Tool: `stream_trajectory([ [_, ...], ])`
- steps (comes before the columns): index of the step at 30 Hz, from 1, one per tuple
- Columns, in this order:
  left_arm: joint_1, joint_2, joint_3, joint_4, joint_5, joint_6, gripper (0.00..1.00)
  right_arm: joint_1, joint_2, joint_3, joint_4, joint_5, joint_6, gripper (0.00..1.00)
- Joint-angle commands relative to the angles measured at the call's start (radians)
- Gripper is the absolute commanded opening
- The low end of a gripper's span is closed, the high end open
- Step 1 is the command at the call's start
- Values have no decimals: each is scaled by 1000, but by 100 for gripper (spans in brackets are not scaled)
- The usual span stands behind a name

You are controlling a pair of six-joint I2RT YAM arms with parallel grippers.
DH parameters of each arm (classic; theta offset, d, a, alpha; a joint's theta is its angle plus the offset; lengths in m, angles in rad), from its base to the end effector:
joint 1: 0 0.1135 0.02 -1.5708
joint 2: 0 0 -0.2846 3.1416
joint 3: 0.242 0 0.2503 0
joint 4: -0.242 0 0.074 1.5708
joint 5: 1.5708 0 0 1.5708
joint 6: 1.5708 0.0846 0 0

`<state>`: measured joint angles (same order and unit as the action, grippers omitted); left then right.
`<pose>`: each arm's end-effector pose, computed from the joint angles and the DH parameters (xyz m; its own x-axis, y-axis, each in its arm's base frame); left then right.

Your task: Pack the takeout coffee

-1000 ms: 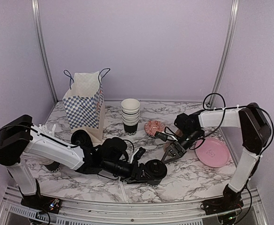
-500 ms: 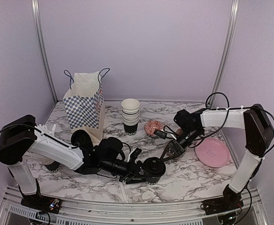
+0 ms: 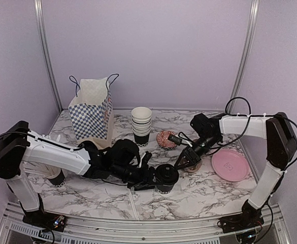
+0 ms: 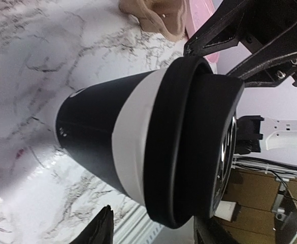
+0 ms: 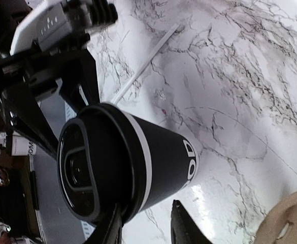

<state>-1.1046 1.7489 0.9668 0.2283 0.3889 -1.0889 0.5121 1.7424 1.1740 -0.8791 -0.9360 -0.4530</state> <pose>0.1577 -0.3848 0.1848 -0.9705 0.1045 -0.2175 0.2408 0.4755 -0.8461 0.2464 0.2167 0.1904 -0.6129 -0.6422 -0.4603 -0.7175 0.2084 0.6647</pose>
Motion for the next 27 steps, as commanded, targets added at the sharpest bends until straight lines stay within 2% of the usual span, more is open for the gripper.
stream_trajectory([
  [1, 37, 6, 28, -325, -310, 88, 55, -9, -25, 32, -58, 44, -53, 36],
  [4, 35, -15, 32, -324, -314, 105, 57, -21, -34, 58, -70, 51, -47, 46],
  [8, 20, -55, 40, -325, -339, 154, 59, -34, -48, 78, -77, 70, -37, 54],
  [23, 2, -159, 41, -294, -453, 274, 62, -37, -73, 76, -83, 135, -37, 55],
  [25, -1, -168, 41, -293, -466, 297, 63, -37, -85, 82, -98, 171, -49, 59],
  [27, -5, -180, 42, -291, -486, 334, 65, -37, -111, 100, -122, 192, -101, 67],
])
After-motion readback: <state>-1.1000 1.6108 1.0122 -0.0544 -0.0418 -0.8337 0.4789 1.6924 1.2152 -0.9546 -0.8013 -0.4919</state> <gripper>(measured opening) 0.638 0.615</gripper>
